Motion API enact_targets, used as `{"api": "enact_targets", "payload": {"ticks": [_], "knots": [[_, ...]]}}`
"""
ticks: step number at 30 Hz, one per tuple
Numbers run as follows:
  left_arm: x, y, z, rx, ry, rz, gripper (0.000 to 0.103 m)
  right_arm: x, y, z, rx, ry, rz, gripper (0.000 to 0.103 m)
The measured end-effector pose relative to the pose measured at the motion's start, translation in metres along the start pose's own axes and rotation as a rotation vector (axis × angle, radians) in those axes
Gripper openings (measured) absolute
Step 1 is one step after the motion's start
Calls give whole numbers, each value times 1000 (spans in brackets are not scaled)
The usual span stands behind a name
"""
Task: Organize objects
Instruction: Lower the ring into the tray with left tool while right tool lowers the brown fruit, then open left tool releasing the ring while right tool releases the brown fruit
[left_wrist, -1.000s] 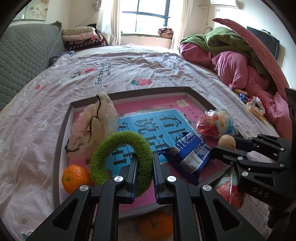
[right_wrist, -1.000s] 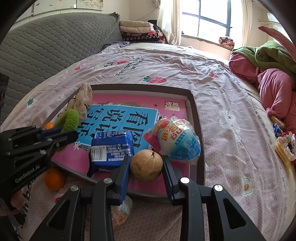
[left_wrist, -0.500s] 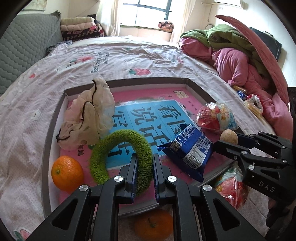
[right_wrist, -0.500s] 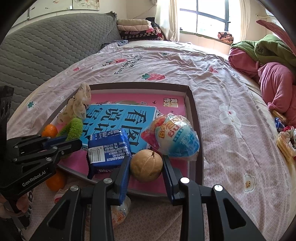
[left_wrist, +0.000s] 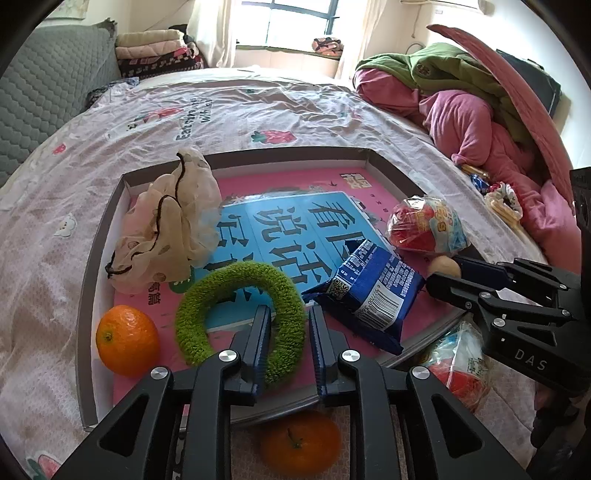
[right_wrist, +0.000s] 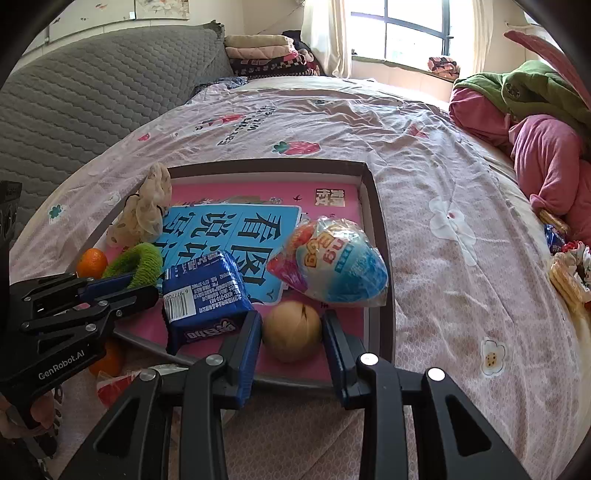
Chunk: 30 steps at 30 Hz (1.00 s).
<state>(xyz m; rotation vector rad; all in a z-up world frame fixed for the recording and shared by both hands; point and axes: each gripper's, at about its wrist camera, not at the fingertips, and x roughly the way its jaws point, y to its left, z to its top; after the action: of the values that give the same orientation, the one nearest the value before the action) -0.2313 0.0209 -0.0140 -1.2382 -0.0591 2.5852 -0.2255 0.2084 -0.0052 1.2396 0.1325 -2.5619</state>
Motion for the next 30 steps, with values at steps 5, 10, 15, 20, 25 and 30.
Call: {"api": "enact_targets", "payload": {"ticks": [5, 10, 15, 20, 25, 30], "knots": [[-2, -1, -1, 5, 0, -5, 22, -3, -1, 0, 3, -5, -1, 34], [-4, -1, 0, 3, -2, -8, 22, -6, -3, -1, 5, -15, 0, 34], [-5, -2, 0, 4, -5, -10, 22, -7, -2, 0, 5, -18, 2, 34], [-9, -3, 2, 1, -11, -12, 22, -11, -2, -1, 2, -28, 1, 34], [-12, -2, 3, -1, -16, -10, 22, -13, -3, -1, 7, -33, -3, 34], [-13, -2, 4, -6, -14, -12, 32, -15, -3, 0, 11, -39, 7, 41]]}}
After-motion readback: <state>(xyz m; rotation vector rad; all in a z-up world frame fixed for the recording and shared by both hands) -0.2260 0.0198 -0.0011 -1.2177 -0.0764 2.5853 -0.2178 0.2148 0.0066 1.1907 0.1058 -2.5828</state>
